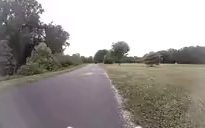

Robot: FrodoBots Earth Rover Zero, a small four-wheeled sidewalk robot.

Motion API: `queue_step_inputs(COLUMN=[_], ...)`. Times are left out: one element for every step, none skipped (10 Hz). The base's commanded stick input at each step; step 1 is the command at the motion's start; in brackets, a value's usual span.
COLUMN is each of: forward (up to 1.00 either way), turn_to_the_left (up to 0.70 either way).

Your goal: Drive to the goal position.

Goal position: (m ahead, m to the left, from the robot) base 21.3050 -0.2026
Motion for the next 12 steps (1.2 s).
queue_step_inputs(forward=[0.70,0.70,0.70,0.70,0.70,0.70,0.70,0.70,0.70,0.70,0.70,0.70], turn_to_the_left=[0.00,0.00,0.00,0.00,0.00,0.00,0.00,0.00,0.00,0.00,0.00,0.00])
